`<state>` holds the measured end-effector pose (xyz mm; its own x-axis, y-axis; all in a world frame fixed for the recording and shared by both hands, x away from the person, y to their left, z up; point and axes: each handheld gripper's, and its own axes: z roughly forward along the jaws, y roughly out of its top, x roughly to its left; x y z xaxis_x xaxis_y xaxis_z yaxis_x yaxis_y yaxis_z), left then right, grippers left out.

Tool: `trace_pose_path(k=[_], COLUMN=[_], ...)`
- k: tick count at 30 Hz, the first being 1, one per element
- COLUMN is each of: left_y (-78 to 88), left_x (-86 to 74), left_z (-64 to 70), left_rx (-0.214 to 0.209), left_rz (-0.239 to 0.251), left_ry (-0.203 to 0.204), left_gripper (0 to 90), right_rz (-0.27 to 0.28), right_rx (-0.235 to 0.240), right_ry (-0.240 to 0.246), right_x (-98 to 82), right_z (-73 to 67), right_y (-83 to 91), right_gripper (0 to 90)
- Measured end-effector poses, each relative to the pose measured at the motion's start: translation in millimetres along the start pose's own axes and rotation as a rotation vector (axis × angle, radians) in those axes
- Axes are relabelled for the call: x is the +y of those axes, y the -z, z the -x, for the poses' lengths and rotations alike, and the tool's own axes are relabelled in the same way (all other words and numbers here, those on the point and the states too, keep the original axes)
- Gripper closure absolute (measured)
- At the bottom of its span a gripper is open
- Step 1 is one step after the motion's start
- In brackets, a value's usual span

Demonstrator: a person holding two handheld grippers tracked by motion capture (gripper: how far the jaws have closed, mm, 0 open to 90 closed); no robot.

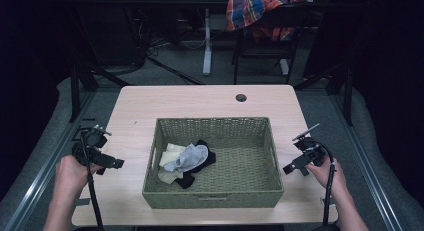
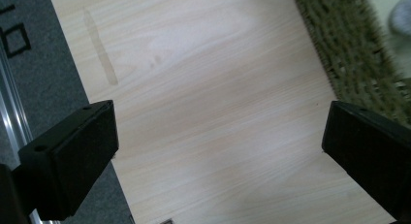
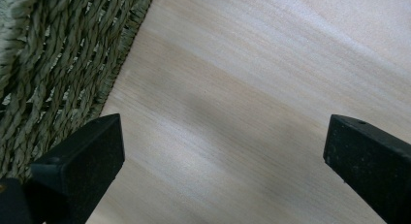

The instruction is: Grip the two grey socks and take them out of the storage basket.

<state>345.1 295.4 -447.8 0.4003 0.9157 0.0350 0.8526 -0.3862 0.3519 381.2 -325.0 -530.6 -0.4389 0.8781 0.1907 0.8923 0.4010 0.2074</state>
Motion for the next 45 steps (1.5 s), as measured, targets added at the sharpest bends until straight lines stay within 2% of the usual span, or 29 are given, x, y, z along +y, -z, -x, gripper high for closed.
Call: trace_pose_path(k=[2,6,11,12,19,35,43,44,45], left_y=[5.9,18.9,23.6,24.9,28.6,18.2,2.1,0.3,-1.7], left_x=[3.3,13.6,22.4,24.9,42.5,78.5,93.1,94.6,95.8], left_z=[5.1,19.3,30.4,32.9,54.2,99.7,124.9,127.3,129.7], left_rx=[0.001,0.002,-0.014,-0.023,-0.040,-0.100,-0.134,-0.136,-0.139], left_rz=[0.014,0.041,0.046,0.046,0.062,0.017,-0.017,-0.022,-0.026], left_ry=[-0.017,-0.062,-0.093,-0.102,-0.157,-0.277,-0.336,-0.341,-0.345], left_gripper=[0.0,0.0,0.0,0.0,0.0,0.0,0.0,0.0,0.0], right_rz=[-0.015,0.014,0.014,-0.018,-0.013,-0.010,-0.010,-0.006,-0.008], right_rx=[-0.002,0.003,0.004,-0.001,0.004,0.005,0.002,0.022,0.014], right_ry=[0.008,-0.016,-0.016,0.010,0.004,0.002,0.001,0.000,0.001], right_x=[0.5,-1.2,-1.2,0.3,-0.1,-0.5,-0.5,-0.6,-0.6], right_z=[0.3,-0.8,-0.7,0.4,0.7,1.4,1.6,1.7,1.9], right_y=[0.8,-0.7,-1.1,0.7,0.0,0.1,-0.1,-0.1,-0.2], right_gripper=[0.8,0.8,0.8,0.8,0.8,0.8,0.8,0.8,0.8])
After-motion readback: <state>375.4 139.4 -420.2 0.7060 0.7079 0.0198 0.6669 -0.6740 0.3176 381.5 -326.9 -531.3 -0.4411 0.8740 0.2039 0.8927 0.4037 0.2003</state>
